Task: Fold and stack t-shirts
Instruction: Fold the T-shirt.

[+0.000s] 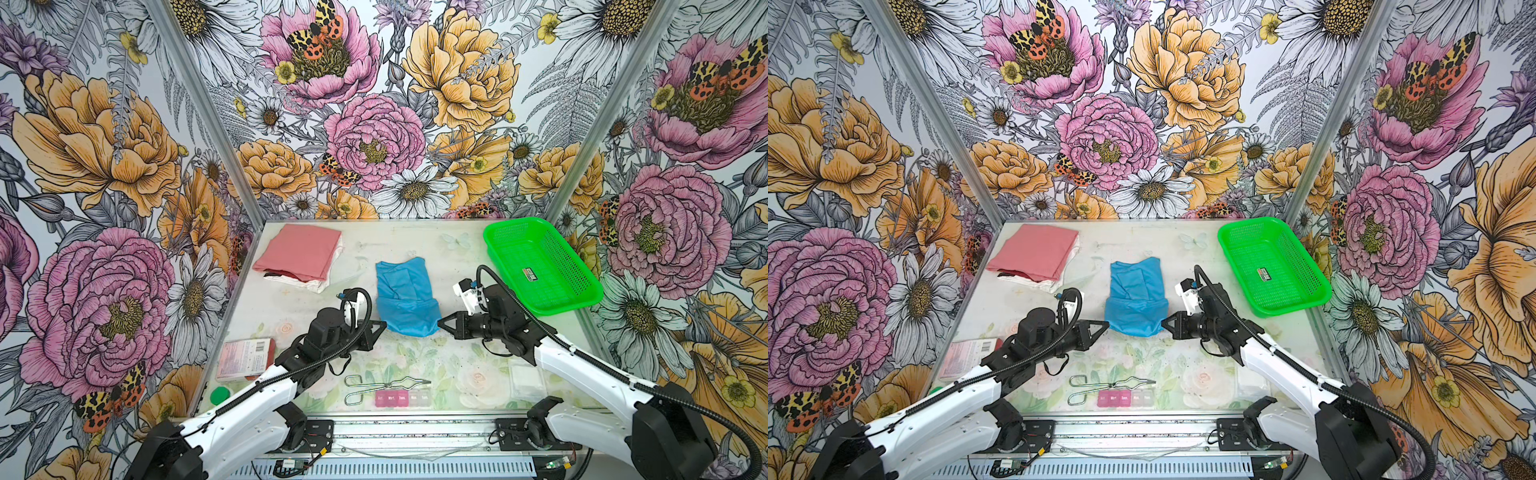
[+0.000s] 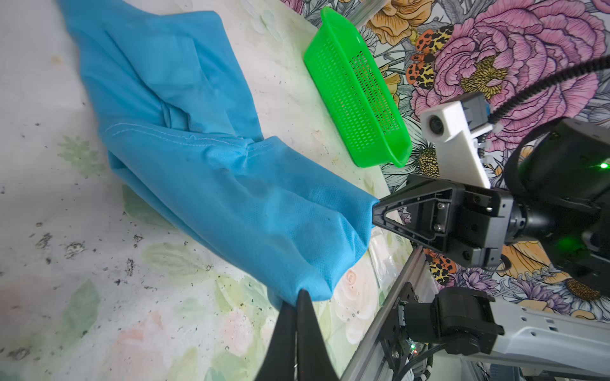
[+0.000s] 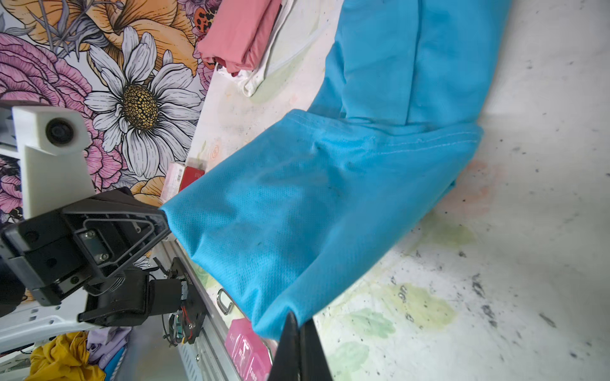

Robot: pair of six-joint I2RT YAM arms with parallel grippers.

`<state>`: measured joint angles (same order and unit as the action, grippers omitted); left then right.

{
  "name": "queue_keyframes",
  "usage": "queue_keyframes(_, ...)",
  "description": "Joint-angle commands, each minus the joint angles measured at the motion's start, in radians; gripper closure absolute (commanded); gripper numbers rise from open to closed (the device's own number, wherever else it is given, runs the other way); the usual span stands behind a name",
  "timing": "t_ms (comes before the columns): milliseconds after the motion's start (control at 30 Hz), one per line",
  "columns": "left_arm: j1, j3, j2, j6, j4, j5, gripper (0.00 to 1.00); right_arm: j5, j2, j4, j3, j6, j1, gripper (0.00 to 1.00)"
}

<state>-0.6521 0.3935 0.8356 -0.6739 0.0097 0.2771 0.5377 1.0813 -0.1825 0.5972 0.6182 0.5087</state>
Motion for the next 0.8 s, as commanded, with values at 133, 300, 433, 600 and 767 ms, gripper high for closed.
queue_keyframes(133, -0.059, 0.014, -0.144, 0.005, -0.091, 0.017, 1.00, -0.057, -0.149, -0.040, 0.020, 0.040, 0.081, 1.00)
queue_keyframes(300, -0.089, 0.036, -0.140, 0.011, -0.095, -0.017, 1.00, -0.077, -0.157, -0.038, 0.038, 0.034, 0.102, 1.00)
queue_keyframes(433, -0.066, 0.035, -0.139, 0.006, -0.053, -0.048, 1.00, -0.102, -0.090, -0.035, 0.073, 0.030, 0.100, 1.00)
queue_keyframes(600, 0.042, 0.017, -0.104, -0.032, 0.055, 0.009, 1.00, -0.127, 0.051, -0.034, 0.150, 0.021, 0.064, 1.00)
queue_keyframes(767, 0.149, 0.036, 0.027, -0.037, 0.154, 0.109, 1.00, -0.133, 0.198, -0.019, 0.243, 0.003, -0.001, 1.00)
